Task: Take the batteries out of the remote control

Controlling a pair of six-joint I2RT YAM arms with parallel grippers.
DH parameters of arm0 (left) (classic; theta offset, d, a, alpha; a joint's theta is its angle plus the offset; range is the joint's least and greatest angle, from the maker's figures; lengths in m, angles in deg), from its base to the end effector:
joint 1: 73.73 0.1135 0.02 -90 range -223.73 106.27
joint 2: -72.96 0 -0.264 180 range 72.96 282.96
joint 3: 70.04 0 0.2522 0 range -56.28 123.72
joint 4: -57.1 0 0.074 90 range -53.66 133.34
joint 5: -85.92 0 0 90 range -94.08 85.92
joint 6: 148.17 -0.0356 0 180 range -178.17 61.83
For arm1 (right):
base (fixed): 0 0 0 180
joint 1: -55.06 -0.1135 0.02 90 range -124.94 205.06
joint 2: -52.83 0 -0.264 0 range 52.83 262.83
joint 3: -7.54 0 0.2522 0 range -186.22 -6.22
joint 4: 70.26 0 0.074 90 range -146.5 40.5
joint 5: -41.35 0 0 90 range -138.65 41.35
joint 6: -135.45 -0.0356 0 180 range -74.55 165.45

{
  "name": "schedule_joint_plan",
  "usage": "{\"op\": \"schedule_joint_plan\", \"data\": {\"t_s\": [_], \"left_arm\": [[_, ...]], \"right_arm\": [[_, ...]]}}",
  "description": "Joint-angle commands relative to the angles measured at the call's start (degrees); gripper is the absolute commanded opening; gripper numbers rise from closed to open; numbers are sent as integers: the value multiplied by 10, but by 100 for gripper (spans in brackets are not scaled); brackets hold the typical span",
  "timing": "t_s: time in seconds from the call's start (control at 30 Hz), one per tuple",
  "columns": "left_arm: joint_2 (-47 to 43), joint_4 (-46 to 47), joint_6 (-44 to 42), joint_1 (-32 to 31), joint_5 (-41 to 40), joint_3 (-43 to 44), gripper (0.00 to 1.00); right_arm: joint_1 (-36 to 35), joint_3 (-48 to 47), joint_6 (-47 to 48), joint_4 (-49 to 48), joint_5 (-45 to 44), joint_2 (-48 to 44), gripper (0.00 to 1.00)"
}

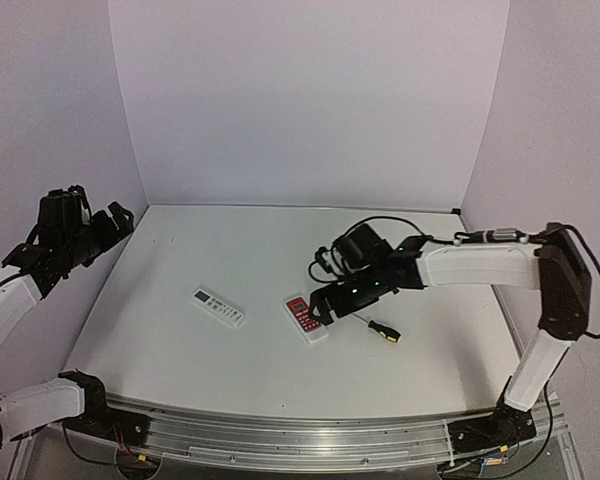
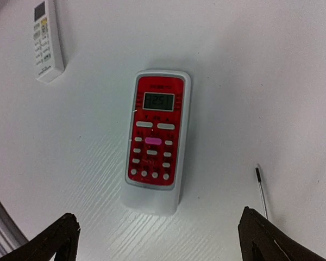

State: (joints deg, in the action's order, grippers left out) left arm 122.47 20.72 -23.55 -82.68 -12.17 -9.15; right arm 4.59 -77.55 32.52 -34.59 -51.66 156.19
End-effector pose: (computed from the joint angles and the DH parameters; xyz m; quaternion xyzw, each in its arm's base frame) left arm 0.1932 -0.0254 0.3179 -0.2238 0.8119 -0.1437 0.5198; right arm 0.2465 0.2957 0.2027 -0.2982 0.9026 0.1413 0.2764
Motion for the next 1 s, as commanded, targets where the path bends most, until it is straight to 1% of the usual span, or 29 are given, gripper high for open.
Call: {"op": "schedule_joint_plan", "data": {"t_s": [0.0, 0.13, 0.23, 0.3, 0.47, 0.57, 0.7, 0.73, 0.77, 0.83, 0.9, 0.97], "left_arm": [[-4, -6, 12, 1, 3, -18, 100], [1, -8, 20, 1, 3, -28, 100], [2, -4, 25, 0, 10, -35, 100], [3, 2, 26, 1, 18, -39, 100], [0, 19, 20, 0, 33, -50, 100], [-9, 31, 10, 0, 43, -53, 100], [-21, 64, -8, 0, 73, -62, 100], [-21, 75, -15, 0, 92, -65, 100], [-21, 87, -22, 0, 115, -67, 100], [-13, 107, -19, 0, 152, -66, 100], [-2, 135, -25, 0, 212, -68, 100], [18, 188, -31, 0, 298, -77, 100]], "right_arm": [[-32, -86, 44, 14, -81, 96, 98], [-43, -116, 46, 14, -106, 147, 98], [-45, -110, 47, 15, -118, 162, 92], [-47, -101, 41, 15, -112, 167, 82], [-50, -84, 15, 14, -76, 179, 64], [-49, -80, -1, 13, -59, 179, 58], [-49, -79, -18, 10, -44, 166, 34], [-49, -78, -25, 10, -37, 155, 31], [-48, -74, -33, 10, -25, 140, 28], [-43, -71, -47, 9, 27, 102, 23], [-29, -69, -54, 10, 113, 74, 15], [3, -65, -89, 11, 232, 53, 11]]}}
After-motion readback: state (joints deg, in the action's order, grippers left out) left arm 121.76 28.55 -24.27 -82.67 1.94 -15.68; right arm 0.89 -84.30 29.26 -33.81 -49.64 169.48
